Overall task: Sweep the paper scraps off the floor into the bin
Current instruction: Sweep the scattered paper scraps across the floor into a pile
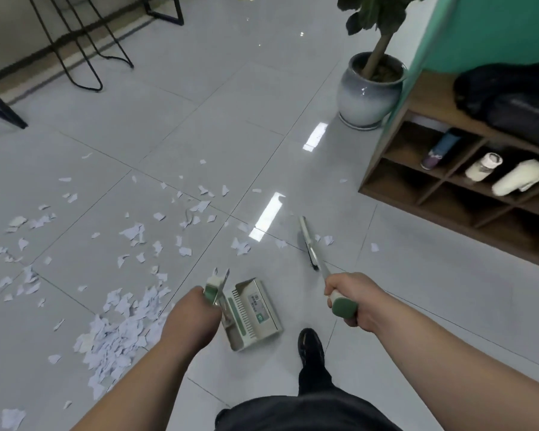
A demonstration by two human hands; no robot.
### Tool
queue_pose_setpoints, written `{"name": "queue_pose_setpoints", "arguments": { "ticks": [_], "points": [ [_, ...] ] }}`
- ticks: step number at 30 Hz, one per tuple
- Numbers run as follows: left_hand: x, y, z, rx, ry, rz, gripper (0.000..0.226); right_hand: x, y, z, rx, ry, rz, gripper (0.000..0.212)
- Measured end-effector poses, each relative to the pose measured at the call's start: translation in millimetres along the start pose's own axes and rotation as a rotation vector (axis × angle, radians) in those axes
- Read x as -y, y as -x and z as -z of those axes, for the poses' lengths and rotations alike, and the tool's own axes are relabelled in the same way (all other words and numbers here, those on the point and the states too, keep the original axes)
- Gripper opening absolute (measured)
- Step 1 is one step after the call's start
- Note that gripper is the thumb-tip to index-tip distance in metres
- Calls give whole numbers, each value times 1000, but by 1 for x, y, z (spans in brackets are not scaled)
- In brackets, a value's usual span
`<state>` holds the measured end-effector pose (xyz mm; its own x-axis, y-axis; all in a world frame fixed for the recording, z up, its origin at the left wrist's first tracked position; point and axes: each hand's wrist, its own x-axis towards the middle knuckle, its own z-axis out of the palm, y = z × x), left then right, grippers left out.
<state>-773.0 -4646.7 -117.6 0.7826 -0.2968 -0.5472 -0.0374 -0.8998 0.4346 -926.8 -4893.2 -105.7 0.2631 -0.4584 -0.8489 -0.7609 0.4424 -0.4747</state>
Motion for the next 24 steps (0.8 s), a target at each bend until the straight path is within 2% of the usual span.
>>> {"name": "queue_pose_setpoints", "arguments": {
  "ticks": [5, 12, 17, 24],
  "points": [
    [-72, -35, -25, 2, -109, -21, 23, 20, -52, 94, -118, -40, -20, 28],
    [-139, -62, -47, -5, -144, 5, 18, 49, -109, 175, -182, -11, -62, 13],
    [-170, -72, -56, 0, -107, 23, 22, 61, -130, 179, -123, -5, -110, 13],
    [-179, -77, -54, -16, -138, 90, 17, 79, -113, 112, 88, 76, -100, 14]
  ]
}}
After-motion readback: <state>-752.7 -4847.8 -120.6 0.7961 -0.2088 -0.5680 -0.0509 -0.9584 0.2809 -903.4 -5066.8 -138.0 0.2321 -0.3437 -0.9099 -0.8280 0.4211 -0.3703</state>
